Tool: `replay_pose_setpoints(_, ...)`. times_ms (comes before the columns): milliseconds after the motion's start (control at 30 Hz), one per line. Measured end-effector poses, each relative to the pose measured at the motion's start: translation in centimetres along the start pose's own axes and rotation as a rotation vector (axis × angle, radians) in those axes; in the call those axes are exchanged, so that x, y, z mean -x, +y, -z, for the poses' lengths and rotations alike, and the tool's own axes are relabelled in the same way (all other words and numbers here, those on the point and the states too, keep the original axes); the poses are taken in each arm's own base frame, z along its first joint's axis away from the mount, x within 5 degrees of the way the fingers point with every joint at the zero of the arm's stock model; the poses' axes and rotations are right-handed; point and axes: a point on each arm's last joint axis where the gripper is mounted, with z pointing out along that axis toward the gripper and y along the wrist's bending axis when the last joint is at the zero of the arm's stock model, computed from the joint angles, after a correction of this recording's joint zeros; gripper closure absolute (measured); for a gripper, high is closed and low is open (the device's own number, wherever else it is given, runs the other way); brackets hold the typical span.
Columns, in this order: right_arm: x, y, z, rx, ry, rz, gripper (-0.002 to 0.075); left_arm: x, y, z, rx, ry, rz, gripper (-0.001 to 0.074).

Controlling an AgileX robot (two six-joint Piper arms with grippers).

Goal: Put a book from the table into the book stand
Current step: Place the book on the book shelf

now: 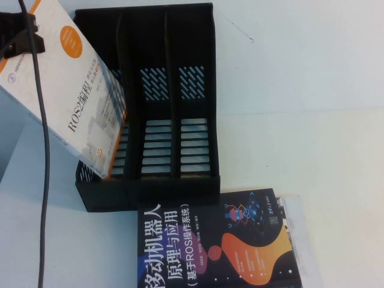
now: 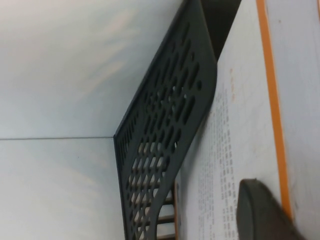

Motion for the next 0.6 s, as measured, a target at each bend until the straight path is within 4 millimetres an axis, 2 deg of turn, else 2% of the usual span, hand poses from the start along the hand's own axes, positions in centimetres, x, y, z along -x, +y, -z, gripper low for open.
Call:
replay_pose_setpoints(300,0.0,0.0,0.0,0.0,0.0,-0.002,0.0726,-0.2,-0.9,-1.1,-0.011,-0.004,-0.075,0.0613)
replay_pose_setpoints(367,0.0,0.0,0.0,0.0,0.0,-0.002,0.0726,0.1,-1.0,-1.1,-0.013,-0.027,-0.069,0.0556)
replay_pose_setpoints(500,0.0,0.0,0.0,0.0,0.0,-0.002,0.0726,0.6,-1.1,-0.8,-0.009,-0.058,-0.073,0.0386)
replay_pose_setpoints(600,0.0,0.0,0.0,0.0,0.0,-0.002,0.0726,0.6,-1.1,-0.7,-0.004,-0.056,-0.08,0.0325)
